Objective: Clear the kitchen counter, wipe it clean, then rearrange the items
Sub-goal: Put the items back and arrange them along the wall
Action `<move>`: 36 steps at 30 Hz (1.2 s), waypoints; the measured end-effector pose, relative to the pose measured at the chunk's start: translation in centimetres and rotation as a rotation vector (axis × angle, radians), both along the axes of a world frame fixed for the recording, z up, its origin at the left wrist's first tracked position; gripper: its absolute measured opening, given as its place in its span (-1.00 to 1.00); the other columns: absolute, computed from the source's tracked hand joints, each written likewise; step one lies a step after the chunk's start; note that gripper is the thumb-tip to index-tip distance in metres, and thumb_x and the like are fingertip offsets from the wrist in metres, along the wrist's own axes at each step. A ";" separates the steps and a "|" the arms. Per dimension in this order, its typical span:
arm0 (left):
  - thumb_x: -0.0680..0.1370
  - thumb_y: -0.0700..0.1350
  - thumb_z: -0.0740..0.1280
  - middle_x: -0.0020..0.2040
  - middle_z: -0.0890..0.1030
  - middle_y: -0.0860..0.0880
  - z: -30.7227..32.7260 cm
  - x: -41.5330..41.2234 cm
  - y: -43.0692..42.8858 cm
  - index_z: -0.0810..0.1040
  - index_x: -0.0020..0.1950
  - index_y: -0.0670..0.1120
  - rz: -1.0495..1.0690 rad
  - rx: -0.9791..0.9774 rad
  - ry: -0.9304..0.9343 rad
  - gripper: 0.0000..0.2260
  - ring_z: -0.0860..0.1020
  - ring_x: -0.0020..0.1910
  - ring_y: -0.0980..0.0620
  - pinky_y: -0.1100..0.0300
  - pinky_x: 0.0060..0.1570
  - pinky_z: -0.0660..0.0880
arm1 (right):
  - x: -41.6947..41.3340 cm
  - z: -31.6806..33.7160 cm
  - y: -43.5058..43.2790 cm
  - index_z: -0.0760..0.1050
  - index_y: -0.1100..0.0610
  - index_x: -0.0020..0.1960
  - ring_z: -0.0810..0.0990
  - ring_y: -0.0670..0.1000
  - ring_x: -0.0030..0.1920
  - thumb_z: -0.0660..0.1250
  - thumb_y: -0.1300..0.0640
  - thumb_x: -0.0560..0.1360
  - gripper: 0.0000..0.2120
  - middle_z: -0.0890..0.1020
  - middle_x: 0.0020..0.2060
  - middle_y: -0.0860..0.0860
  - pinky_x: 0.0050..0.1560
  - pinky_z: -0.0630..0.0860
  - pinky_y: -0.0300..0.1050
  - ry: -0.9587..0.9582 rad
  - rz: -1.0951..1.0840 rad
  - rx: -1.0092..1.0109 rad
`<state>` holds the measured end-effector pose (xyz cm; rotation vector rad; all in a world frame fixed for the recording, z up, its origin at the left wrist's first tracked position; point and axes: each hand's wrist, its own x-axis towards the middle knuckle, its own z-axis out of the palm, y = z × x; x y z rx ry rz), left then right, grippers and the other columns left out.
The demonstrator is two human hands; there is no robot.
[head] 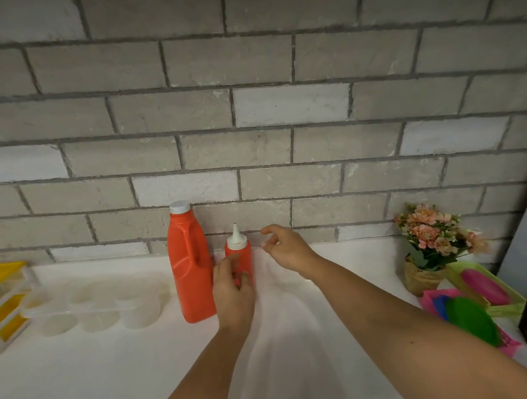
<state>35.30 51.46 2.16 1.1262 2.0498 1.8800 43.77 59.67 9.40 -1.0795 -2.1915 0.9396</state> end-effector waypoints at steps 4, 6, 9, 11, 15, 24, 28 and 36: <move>0.50 -0.35 0.24 0.01 0.50 -0.05 1.6 2.6 0.1 0.49 0.15 -0.16 -0.073 0.025 0.003 -0.75 0.48 -0.13 0.12 0.49 -0.17 0.36 | 3.8 1.6 0.2 0.50 0.20 0.24 0.46 -0.03 -0.07 0.24 0.22 0.55 -0.73 0.51 -0.07 0.04 -0.08 0.34 -0.29 -0.004 -0.038 0.064; 0.50 -0.35 0.25 0.03 0.49 -0.04 2.2 4.2 0.4 0.48 0.17 -0.14 -0.112 0.047 0.003 -0.73 0.45 -0.18 0.19 0.57 -0.22 0.36 | 6.0 2.4 0.1 0.54 0.18 0.20 0.47 -0.05 -0.06 0.26 0.21 0.54 -0.76 0.55 -0.03 0.06 -0.10 0.36 -0.31 -0.021 -0.062 0.105; 0.50 -0.35 0.25 0.02 0.49 -0.03 3.1 7.2 1.1 0.49 0.13 -0.09 -0.171 0.072 -0.017 -0.73 0.46 -0.23 0.17 0.44 -0.23 0.41 | 9.4 3.6 0.1 0.58 0.18 0.14 0.47 -0.08 -0.07 0.29 0.20 0.53 -0.78 0.58 -0.05 0.06 -0.26 0.34 -0.41 -0.039 -0.109 0.181; 0.49 -0.34 0.25 0.02 0.49 -0.01 3.6 9.5 1.5 0.48 0.12 -0.06 -0.223 0.076 -0.013 -0.73 0.46 -0.23 0.17 0.42 -0.23 0.39 | 11.8 4.4 0.0 0.60 0.20 0.10 0.49 -0.07 -0.08 0.30 0.21 0.52 -0.80 0.63 -0.01 0.11 -0.24 0.35 -0.39 -0.049 -0.147 0.223; 0.50 -0.33 0.25 0.00 0.47 0.01 4.8 14.3 2.1 0.48 0.13 -0.07 -0.337 0.085 -0.004 -0.74 0.45 -0.24 0.16 0.38 -0.19 0.38 | 17.6 5.9 0.0 0.60 0.24 0.08 0.58 0.06 -0.01 0.31 0.26 0.50 -0.81 0.65 -0.01 0.14 0.01 0.46 -0.24 -0.049 -0.254 0.272; 0.53 -0.25 0.27 0.07 0.42 0.02 6.7 24.9 3.5 0.47 0.18 -0.08 -0.580 0.082 0.079 -0.76 0.45 -0.20 0.22 0.49 -0.18 0.38 | 32.4 6.9 0.2 0.61 0.23 0.06 0.58 0.06 -0.03 0.32 0.26 0.47 -0.81 0.65 -0.06 0.14 0.00 0.42 -0.23 -0.095 -0.608 0.320; 0.55 -0.16 0.27 0.17 0.39 0.04 5.9 29.2 3.9 0.42 0.24 -0.03 -0.703 0.006 0.082 -0.74 0.48 -0.03 0.14 0.31 0.06 0.47 | 36.9 5.7 0.1 0.56 0.17 0.17 0.54 0.12 0.12 0.37 0.15 0.47 -0.72 0.55 0.12 0.15 0.04 0.40 -0.22 -0.241 -0.730 0.280; 0.56 -0.03 0.27 0.38 0.28 0.04 3.9 35.0 4.7 0.34 0.39 -0.01 -0.833 -0.229 0.162 -0.59 0.37 0.29 0.06 0.27 0.25 0.32 | 41.1 2.9 0.4 0.47 0.16 0.28 0.60 0.09 0.09 0.42 0.03 0.42 -0.53 0.59 0.15 0.13 0.03 0.56 -0.11 -0.387 -0.741 0.009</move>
